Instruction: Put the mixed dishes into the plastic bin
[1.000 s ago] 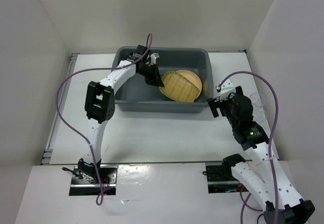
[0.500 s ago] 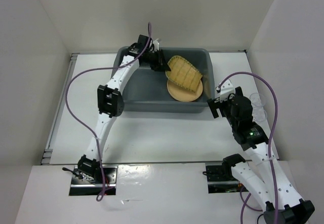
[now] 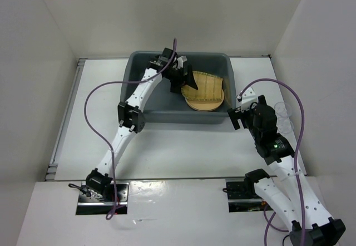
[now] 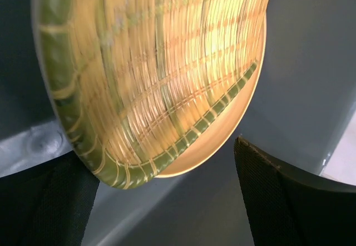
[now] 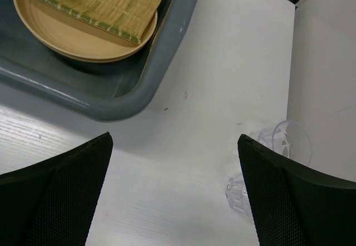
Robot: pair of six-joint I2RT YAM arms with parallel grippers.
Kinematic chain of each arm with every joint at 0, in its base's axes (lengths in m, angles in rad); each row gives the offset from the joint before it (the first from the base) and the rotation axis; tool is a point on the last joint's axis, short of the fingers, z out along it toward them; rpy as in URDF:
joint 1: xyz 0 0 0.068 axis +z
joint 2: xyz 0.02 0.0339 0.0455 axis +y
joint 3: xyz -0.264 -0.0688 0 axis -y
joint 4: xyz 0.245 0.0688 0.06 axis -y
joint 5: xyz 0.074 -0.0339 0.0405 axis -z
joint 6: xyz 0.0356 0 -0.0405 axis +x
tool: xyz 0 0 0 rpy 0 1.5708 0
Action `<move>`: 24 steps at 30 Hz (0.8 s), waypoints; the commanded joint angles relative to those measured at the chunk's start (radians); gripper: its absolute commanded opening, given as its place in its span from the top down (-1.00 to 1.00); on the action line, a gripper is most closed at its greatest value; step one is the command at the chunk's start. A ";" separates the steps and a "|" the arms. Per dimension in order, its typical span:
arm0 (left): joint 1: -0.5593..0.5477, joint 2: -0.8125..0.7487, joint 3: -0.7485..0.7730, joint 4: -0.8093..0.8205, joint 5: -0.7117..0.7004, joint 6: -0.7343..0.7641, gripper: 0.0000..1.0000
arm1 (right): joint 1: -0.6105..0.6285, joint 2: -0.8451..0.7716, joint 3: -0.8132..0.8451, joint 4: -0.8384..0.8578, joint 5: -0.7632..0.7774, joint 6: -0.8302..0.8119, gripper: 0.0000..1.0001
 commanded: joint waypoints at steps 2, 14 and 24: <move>-0.005 -0.108 0.051 -0.085 -0.091 0.045 -1.00 | -0.005 -0.001 -0.004 0.049 0.012 0.012 -0.95; 0.015 -0.357 0.051 -0.152 -0.204 0.054 -1.00 | -0.005 -0.001 -0.004 0.067 0.077 0.022 -0.95; 0.112 -0.708 -0.120 -0.226 -0.579 0.072 -1.00 | -0.245 0.213 0.335 -0.083 0.196 -0.023 -0.95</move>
